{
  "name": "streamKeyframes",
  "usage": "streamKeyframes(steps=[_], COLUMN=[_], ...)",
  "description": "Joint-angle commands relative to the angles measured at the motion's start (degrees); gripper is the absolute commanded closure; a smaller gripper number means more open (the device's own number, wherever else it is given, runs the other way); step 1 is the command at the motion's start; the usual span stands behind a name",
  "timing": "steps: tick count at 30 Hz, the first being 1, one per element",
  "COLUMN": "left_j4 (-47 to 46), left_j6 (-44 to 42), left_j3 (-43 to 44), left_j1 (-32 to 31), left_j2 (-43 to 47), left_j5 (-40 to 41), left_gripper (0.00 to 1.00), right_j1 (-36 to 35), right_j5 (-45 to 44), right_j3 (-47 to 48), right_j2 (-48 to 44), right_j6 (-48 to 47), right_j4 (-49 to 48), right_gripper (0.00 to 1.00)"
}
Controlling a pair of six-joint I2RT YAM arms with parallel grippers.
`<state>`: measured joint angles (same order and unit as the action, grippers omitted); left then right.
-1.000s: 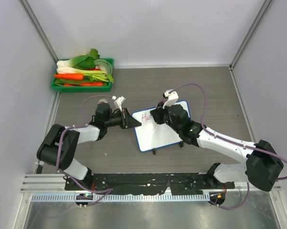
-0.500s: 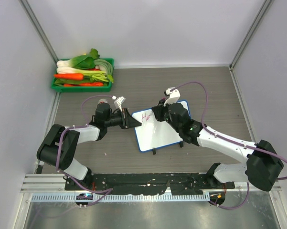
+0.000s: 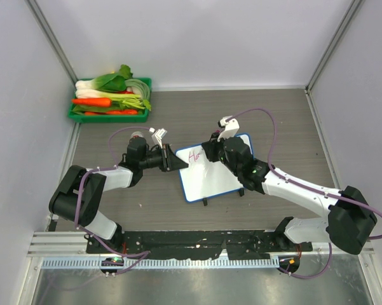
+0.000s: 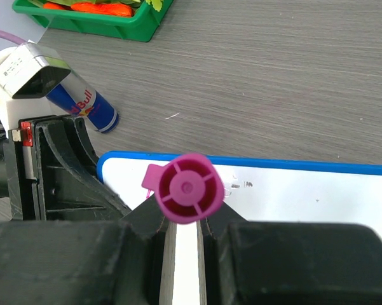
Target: Write a sentence on the whiteboard
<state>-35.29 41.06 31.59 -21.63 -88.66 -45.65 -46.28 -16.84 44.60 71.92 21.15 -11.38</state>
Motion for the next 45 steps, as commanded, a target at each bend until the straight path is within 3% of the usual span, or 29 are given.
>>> streamKeyframes(steps=[1,29,45], left_j4=[5.0,5.1,5.1], left_j6=[-5.6,-5.6,-5.7], left_j3=[-0.2,0.0,-0.1], left_j1=[-0.9,-0.8,-0.8], left_j2=[-2.1,-2.0,-2.0], left_j5=[3.6,3.5,3.6], left_gripper=[1.0,1.0,1.0], right_j1=[0.1,0.1,0.1], right_j5=[0.0,0.6,0.1], right_j3=[0.2,-1.5,1.5], right_j2=[0.1,-2.7,-4.1], right_j6=[-0.6,-1.3,-0.5], right_j4=[1.2,3.6,0.0], right_gripper=[0.98,0.99,0.99])
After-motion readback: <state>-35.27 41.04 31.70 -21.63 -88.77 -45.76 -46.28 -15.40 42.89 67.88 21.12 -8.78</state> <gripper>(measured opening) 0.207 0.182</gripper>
